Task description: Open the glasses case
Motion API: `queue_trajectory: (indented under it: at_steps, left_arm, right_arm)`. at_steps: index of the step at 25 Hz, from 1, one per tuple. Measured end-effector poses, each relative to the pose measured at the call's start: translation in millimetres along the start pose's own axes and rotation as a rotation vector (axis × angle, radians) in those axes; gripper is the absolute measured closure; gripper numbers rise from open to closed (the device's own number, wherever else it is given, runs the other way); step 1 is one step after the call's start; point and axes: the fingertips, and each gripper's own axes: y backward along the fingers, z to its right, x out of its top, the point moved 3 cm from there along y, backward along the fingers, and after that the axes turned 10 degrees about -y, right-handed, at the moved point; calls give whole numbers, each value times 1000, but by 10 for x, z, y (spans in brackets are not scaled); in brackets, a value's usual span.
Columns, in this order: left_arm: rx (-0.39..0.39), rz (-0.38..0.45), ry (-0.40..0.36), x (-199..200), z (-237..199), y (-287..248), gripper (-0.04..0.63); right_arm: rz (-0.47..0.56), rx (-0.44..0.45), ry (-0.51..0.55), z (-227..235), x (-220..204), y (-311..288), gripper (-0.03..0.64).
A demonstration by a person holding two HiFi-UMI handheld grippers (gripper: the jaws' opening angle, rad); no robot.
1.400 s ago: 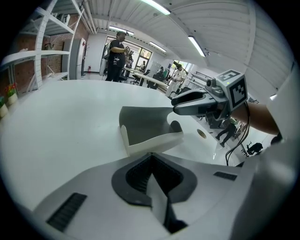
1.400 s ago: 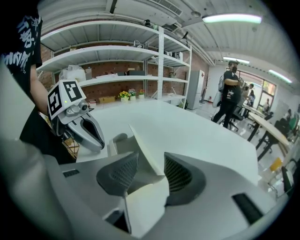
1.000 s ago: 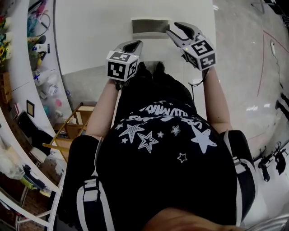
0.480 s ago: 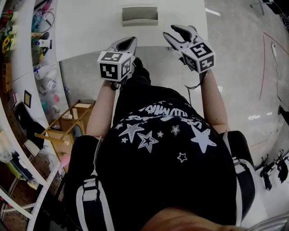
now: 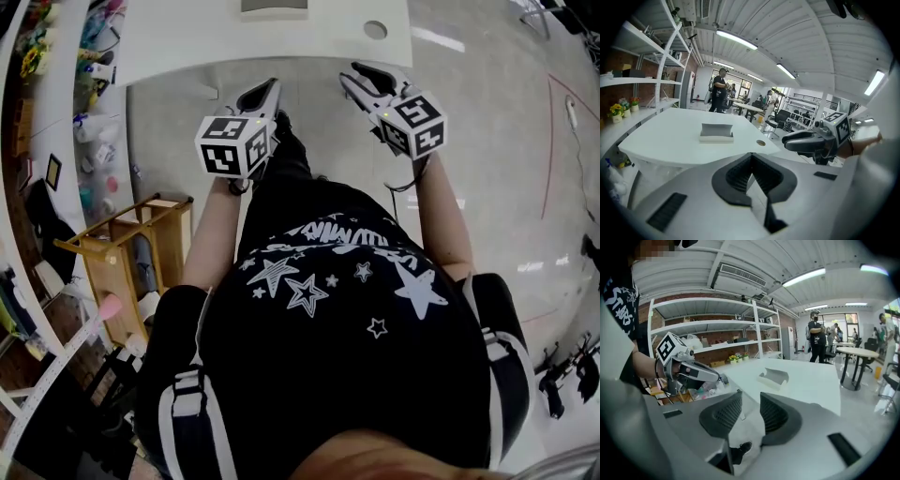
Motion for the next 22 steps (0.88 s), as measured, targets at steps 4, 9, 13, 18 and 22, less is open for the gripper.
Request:
queue_trajectory:
  at_steps: [4,9,13,18,22]
  left_arm:
    - [17,50,-27,3,298,261,584]
    - [32,101,-51,25,595,542,584]
    - [35,121,-63,25,716,730,584]
    - [33,119,-60,-55,736,875,584]
    - [26,130,-56,-52,675,925,584]
  right_arm:
    - [40,6,-7,-175,-162,291,502]
    - [95,4,-34,-338,-304,563,540]
    - [124,12,-40,-485,-361,649,560]
    - [122,9,-53,-602,-452,661,566]
    - [128,12,-74,-647,-474,638,566]
